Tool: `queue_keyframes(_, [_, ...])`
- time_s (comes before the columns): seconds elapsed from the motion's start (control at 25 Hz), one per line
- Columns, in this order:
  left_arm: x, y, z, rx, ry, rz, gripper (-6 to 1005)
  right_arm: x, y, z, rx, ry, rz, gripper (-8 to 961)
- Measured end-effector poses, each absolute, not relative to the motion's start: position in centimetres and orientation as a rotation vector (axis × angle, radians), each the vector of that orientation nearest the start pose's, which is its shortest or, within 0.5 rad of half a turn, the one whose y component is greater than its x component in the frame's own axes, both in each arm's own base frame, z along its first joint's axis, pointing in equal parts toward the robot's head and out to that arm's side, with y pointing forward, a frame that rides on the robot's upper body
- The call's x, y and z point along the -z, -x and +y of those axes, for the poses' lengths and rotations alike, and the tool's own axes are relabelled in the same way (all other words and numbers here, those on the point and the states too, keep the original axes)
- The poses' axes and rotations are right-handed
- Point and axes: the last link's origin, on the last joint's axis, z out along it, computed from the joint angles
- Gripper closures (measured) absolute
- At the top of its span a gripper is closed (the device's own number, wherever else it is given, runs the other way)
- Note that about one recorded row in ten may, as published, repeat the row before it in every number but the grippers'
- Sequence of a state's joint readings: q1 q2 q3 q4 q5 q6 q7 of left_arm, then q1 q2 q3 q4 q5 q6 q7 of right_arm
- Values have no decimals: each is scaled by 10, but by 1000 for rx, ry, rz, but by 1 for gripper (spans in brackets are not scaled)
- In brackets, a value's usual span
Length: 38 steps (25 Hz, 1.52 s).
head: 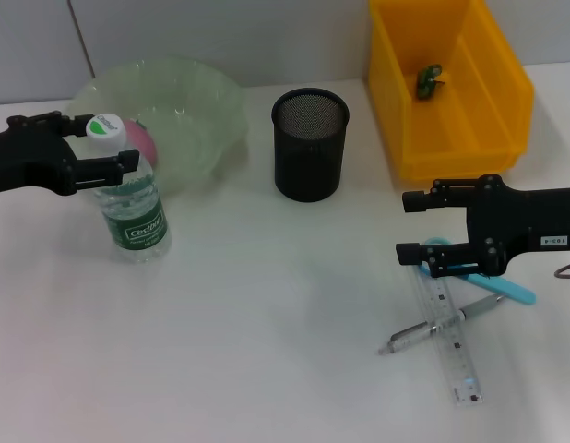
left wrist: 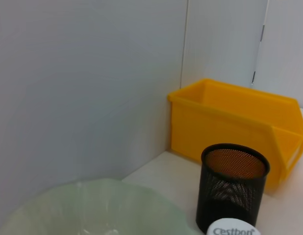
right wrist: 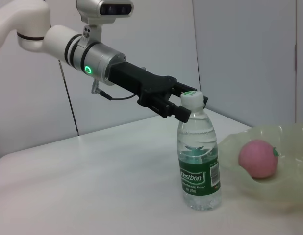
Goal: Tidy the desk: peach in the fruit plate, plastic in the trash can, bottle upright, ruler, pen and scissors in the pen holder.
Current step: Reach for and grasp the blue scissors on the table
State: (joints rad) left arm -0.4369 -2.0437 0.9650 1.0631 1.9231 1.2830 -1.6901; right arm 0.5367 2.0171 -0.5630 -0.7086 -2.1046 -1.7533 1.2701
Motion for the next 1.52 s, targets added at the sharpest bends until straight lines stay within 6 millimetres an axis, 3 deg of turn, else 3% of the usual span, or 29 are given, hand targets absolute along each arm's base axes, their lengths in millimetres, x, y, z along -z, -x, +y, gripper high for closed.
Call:
queue_keyframes(0.2, [-66,245,370,450,2480,-562,165,-40,-269,320,-672,2805,397,222])
queue_keyframes(0.36, [-90,248,360,564,2457,-539,165,-40,-270,319,-672,2805,398,222])
queue_keyframes(0.44, [-105,244,339,721,2493,-442,165,-40,-270,319,-673,2806,397,222])
queue_keyframes(0.56, [-108,238,320,832,2551,-365,165,-40,-269,320,-673,2807,394,222])
queue_keyframes(0.72, [-98,233,305,893,2619,-296,165,-40,-267,321,-677,2806,386,222])
queue_keyframes(0.8, [-75,233,299,887,2683,-271,165,-41,-266,322,-684,2803,382,222])
queue_keyframes(0.92, [-62,235,298,888,2709,-282,165,-41,-265,322,-690,2801,381,223])
queue_keyframes(1.0, [-44,241,297,902,2726,-281,165,-41,-265,322,-692,2801,383,223])
queue_keyframes(1.52, [-9,249,298,794,2786,-282,165,-42,-267,322,-689,2796,400,223])
